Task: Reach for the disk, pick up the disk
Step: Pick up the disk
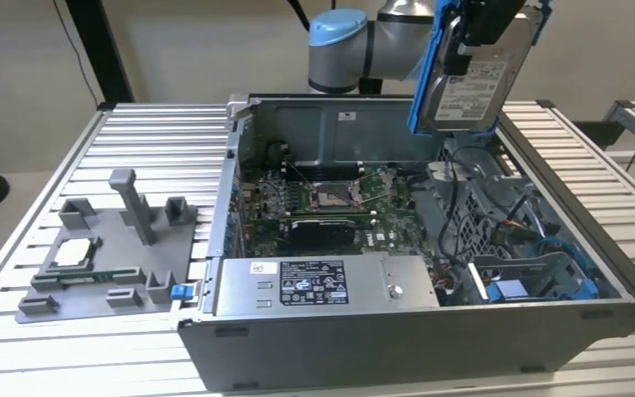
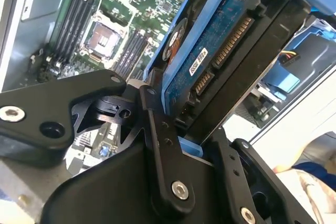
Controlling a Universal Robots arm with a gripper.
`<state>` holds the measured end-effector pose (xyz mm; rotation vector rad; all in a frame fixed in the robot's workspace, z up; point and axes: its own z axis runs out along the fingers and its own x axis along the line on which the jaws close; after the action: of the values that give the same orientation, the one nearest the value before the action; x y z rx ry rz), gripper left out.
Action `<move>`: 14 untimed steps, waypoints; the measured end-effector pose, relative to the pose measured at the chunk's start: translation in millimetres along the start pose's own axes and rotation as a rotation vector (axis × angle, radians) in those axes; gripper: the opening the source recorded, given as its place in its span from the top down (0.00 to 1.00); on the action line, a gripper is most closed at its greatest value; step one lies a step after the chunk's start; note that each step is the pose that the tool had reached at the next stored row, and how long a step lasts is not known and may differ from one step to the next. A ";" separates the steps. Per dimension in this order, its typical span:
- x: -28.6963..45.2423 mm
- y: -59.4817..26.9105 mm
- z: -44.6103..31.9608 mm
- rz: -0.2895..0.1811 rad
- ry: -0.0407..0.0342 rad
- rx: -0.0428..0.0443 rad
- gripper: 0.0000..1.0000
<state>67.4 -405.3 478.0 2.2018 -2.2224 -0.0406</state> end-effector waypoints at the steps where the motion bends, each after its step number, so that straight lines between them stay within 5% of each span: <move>1: 1.7 0.0 0.0 0.000 -0.0001 0.0000 1.00; 14: 23.2 -0.2 -0.2 0.000 0.0000 0.0000 1.00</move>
<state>67.4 -428.5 478.0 2.2016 -2.2226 -0.0406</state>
